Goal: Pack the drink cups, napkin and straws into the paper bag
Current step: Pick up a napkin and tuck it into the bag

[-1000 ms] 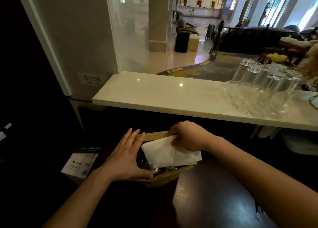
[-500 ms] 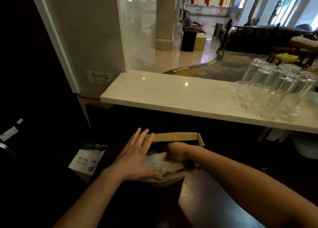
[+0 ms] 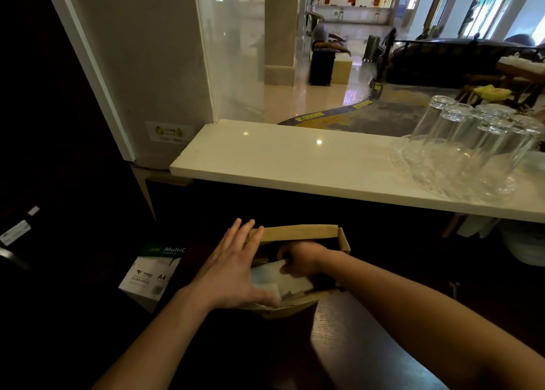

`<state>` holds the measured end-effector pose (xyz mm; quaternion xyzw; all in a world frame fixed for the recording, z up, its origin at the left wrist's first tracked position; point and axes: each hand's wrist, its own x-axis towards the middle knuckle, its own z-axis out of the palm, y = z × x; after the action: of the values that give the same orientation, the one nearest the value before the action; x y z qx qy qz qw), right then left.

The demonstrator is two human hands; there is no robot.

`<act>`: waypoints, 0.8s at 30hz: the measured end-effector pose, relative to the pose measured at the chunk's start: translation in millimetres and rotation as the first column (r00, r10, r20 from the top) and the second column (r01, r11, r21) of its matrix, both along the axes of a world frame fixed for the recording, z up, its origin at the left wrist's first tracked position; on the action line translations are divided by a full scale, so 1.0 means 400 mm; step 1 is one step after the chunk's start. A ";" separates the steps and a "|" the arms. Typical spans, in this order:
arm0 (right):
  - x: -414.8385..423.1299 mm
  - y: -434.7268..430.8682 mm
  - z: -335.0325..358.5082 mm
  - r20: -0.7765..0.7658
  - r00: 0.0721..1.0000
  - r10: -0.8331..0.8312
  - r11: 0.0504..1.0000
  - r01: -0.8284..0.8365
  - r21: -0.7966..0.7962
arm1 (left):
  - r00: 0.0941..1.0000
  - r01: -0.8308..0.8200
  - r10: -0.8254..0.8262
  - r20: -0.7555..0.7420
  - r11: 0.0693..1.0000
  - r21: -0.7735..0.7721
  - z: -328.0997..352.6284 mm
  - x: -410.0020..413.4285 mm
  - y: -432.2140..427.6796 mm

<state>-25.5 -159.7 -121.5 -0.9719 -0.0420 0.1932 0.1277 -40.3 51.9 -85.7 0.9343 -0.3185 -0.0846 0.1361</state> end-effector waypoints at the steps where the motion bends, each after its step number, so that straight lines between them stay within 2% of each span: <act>1: -0.003 0.000 -0.002 0.010 1.000 0.002 1.000 -0.002 -0.006 | 1.000 -0.002 0.002 0.007 1.000 0.000 0.000 0.001 0.000; 14: -0.051 0.007 -0.009 0.178 0.966 0.188 0.973 -0.159 -0.165 | 0.996 -0.033 0.029 0.082 0.998 0.050 -0.004 0.006 -0.011; 21: -0.076 0.012 0.005 0.180 0.957 0.225 0.967 -0.197 -0.164 | 0.996 -0.030 0.026 0.084 0.998 0.053 -0.003 0.003 -0.014; 24: -0.099 0.014 0.048 0.221 0.949 0.227 0.973 -0.211 -0.093 | 0.996 -0.026 0.021 0.082 0.998 0.052 -0.002 0.001 -0.011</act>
<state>-65.0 -154.1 -102.4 -0.9808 -0.1574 0.0935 0.0664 -39.7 47.4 -86.5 0.9439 -0.3104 -0.0530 0.0992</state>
